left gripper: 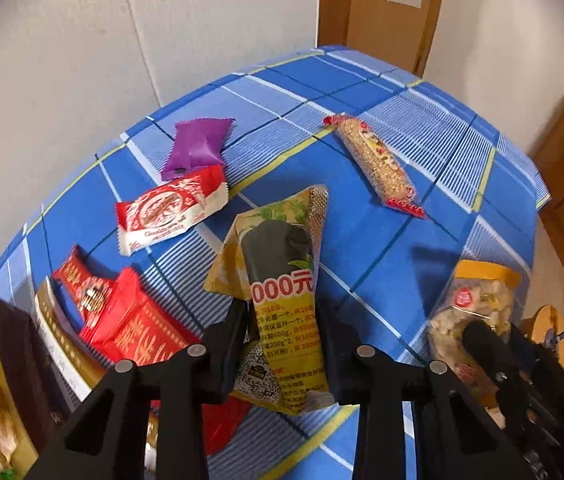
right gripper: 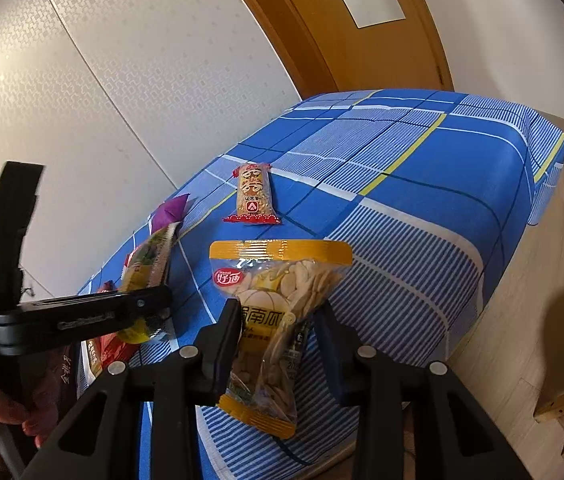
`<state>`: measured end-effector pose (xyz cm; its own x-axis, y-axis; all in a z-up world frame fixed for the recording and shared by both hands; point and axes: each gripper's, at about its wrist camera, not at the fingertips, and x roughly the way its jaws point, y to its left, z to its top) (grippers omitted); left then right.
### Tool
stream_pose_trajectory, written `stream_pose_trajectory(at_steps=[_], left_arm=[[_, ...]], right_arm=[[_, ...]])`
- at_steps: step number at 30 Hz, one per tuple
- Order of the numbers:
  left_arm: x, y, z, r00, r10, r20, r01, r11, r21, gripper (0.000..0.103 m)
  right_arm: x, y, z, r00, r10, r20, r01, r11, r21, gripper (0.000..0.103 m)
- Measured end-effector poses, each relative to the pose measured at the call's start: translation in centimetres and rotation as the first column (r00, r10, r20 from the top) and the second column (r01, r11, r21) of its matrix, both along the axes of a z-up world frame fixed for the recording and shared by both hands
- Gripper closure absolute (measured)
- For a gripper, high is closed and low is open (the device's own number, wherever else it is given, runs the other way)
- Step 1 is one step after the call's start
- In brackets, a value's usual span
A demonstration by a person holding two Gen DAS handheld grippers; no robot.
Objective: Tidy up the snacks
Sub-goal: 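Carry the yellow-and-black pack into the tray and open the left tool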
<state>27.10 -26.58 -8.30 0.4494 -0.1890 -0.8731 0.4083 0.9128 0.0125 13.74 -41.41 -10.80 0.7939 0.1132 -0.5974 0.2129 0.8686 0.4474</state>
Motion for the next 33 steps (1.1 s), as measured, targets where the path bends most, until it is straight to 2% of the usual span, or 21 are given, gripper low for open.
stream_pose_trajectory(at_steps=[10, 14, 18, 21, 25, 33], left_arm=[[-4.6, 2.9, 4.9, 0.999, -0.015, 0.029, 0.019, 0.987, -0.161, 0.068], [-5.8, 5.5, 6.0, 1.000, 0.015, 0.016, -0.011, 0.977, -0.214, 0.068], [-6.3, 9.1, 7.1, 0.998, 0.065, 0.026, -0.057, 0.971, -0.231, 0.068], [-5.9, 11.9, 7.3, 0.993, 0.118, 0.026, -0.110, 0.968, -0.225, 0.068], [-5.0, 16.3, 6.6, 0.977, 0.213, -0.011, -0.210, 0.949, -0.235, 0.068], [-3.2, 23.1, 3.8, 0.924, 0.376, -0.074, -0.383, 0.899, -0.212, 0.068]], right_arm=[[-0.7, 0.6, 0.9, 0.998, 0.026, 0.061, -0.026, 1.000, -0.007, 0.066], [-0.8, 0.4, 0.6, 0.998, 0.019, 0.053, -0.020, 1.000, 0.021, 0.066], [-1.0, 0.6, 0.8, 0.998, 0.021, 0.063, -0.022, 1.000, 0.002, 0.066], [-1.1, 0.9, 1.0, 0.997, 0.025, 0.071, -0.025, 1.000, -0.002, 0.066], [-1.0, 1.4, 1.1, 0.997, 0.027, 0.074, -0.027, 1.000, -0.011, 0.066], [-0.9, 2.1, 1.3, 0.997, 0.041, 0.073, -0.038, 0.998, -0.047, 0.066]])
